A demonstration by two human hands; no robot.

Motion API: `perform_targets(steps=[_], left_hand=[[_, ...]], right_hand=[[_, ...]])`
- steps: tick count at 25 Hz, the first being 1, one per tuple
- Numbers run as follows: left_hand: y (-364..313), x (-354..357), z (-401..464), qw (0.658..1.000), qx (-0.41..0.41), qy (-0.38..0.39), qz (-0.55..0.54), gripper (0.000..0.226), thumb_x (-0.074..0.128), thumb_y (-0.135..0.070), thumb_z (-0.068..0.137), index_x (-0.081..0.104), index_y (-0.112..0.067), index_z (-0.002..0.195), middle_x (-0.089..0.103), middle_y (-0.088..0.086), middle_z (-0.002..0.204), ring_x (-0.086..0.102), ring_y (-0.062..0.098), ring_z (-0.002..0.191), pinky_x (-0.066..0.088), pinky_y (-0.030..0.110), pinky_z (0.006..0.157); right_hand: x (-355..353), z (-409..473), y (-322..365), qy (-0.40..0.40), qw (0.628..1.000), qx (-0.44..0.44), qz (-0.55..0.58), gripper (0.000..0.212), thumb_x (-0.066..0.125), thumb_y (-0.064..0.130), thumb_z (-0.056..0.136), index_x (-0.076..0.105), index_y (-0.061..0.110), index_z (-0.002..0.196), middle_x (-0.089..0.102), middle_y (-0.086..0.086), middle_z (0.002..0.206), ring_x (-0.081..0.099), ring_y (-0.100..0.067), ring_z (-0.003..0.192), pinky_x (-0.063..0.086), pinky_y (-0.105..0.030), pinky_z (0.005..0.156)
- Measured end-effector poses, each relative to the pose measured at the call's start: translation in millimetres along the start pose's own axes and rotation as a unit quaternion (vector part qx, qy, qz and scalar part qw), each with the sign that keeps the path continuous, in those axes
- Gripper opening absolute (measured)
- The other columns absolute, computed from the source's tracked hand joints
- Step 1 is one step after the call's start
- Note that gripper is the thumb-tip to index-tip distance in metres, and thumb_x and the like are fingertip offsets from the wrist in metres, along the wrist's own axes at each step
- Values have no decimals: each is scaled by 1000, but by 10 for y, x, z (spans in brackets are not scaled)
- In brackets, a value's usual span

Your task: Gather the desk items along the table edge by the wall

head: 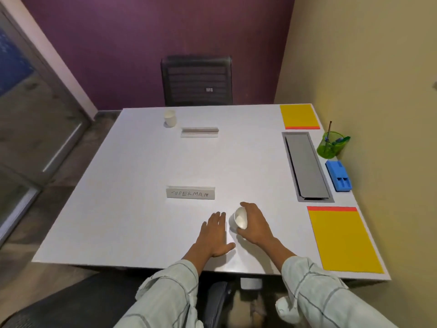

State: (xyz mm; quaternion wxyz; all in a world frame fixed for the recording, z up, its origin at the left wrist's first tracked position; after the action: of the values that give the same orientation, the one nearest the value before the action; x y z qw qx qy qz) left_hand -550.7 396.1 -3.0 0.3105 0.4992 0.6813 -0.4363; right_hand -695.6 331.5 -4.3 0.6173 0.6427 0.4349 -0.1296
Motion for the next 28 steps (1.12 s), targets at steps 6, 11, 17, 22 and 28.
perform_targets(steps=[6, 11, 17, 22, 28], left_hand=[[-105, 21, 282, 998, -35, 22, -53, 109, 69, -47, 81, 1, -7, 155, 14, 11, 162, 20, 29, 147, 30, 44, 115], [-69, 14, 273, 993, -77, 35, -82, 115, 72, -49, 78, -3, -9, 155, 19, 10, 160, 26, 29, 144, 34, 45, 113], [34, -20, 289, 992, -99, 22, -78, 106, 72, -49, 77, 8, -11, 153, 29, 9, 155, 35, 31, 139, 39, 47, 109], [28, -21, 272, 994, -75, 29, -69, 101, 72, -48, 77, 13, -14, 152, 30, 7, 154, 36, 30, 137, 40, 46, 107], [114, -296, 147, 996, -91, 2, -20, 106, 71, -48, 78, 6, -14, 155, 18, 9, 161, 29, 30, 142, 36, 45, 112]], right_hand=[[119, 465, -121, 81, 988, -57, -121, 78, 73, 29, 83, 33, 22, 150, 39, 0, 147, 40, -24, 132, 51, -39, 91], [225, 654, -48, 120, 978, -86, -145, 80, 73, 27, 80, 34, 25, 150, 41, 0, 144, 40, -23, 130, 51, -38, 88], [318, 738, -14, 127, 971, -87, -184, 80, 74, 33, 79, 34, 27, 149, 43, 2, 142, 42, -23, 128, 49, -35, 87], [309, 711, -25, 138, 966, -97, -193, 89, 71, 40, 77, 27, 23, 152, 38, 0, 149, 39, -25, 132, 46, -38, 96], [53, 682, 216, 133, 945, -216, -205, 106, 67, 65, 70, 23, 21, 155, 24, -2, 161, 25, -25, 145, 32, -45, 111]])
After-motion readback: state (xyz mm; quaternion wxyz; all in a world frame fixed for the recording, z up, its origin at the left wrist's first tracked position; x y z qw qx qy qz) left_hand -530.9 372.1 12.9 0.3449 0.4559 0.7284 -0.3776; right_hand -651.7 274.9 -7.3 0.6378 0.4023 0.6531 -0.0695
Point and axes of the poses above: each hand's wrist, its own z-axis towards the middle knuckle, its own x-axis out of the palm, y = z × x, the point moved 4 cm from there along z, towards the middle knuckle
